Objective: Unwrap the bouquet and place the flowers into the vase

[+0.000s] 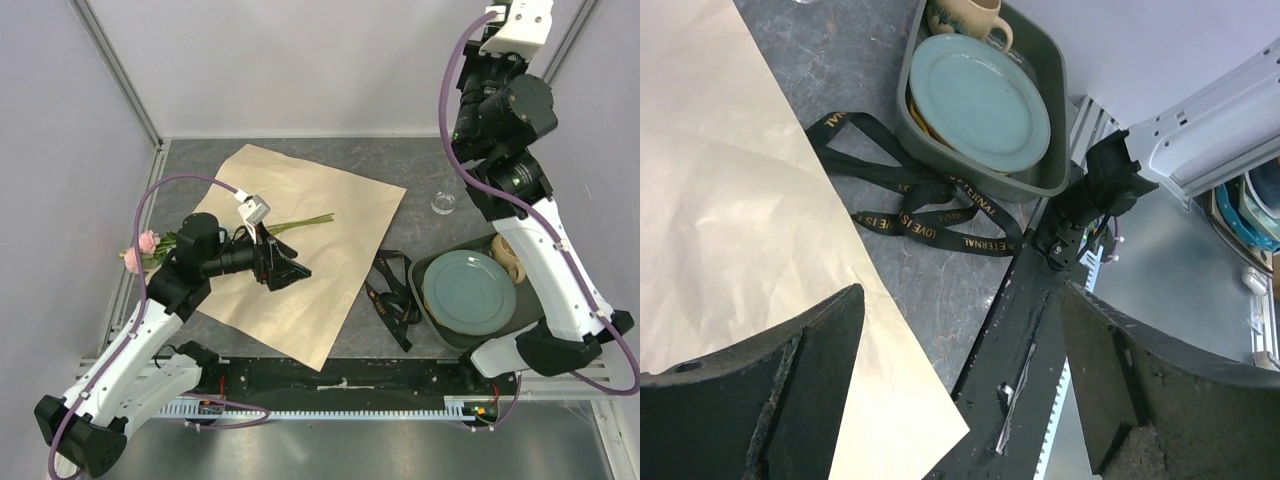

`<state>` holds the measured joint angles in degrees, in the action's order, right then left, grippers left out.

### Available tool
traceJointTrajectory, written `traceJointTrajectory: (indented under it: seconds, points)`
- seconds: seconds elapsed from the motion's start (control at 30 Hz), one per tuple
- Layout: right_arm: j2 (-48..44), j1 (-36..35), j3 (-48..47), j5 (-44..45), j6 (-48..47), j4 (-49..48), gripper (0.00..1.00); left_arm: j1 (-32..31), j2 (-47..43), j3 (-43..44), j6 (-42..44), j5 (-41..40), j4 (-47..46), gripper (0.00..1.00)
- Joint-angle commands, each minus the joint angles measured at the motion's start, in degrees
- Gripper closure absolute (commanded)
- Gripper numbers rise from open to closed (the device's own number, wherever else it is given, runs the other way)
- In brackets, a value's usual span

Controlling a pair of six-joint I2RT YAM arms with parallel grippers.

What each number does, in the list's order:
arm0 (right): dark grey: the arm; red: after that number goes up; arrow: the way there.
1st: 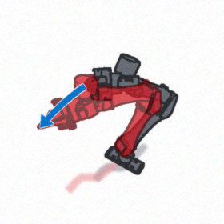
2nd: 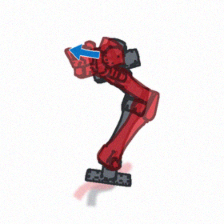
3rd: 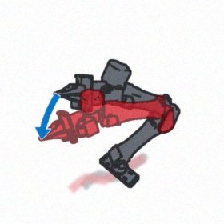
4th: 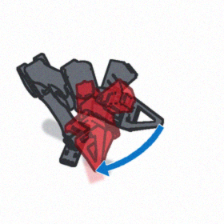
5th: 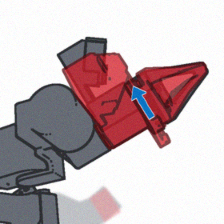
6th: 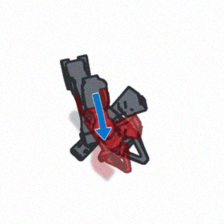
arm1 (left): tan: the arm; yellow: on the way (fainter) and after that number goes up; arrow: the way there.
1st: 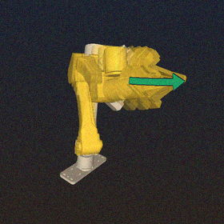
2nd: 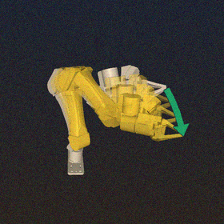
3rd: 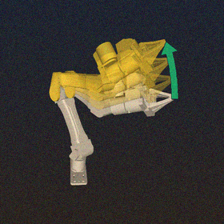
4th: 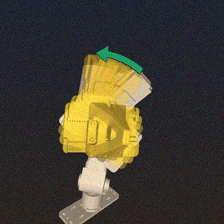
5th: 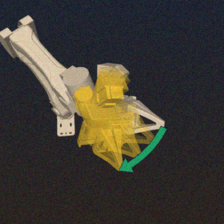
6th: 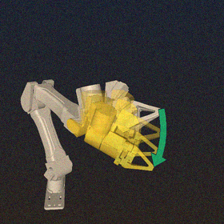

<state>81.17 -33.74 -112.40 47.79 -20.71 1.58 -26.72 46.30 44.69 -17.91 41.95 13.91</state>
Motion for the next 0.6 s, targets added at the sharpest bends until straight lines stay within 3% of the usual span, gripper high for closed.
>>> traceJointTrajectory:
  seconds: [0.0, 0.57]
  points:
    - [2.6, 3.8, -2.2, 1.4, -2.2, -3.2, 1.0, -1.2, -0.4, 0.2, 1.6, -1.7, 0.6, 0.16]
    - [6.4, 15.8, -1.2, -7.0, 8.1, -1.7, 1.0, -2.5, 0.5, 0.2, 1.7, -2.8, 0.9, 0.16]
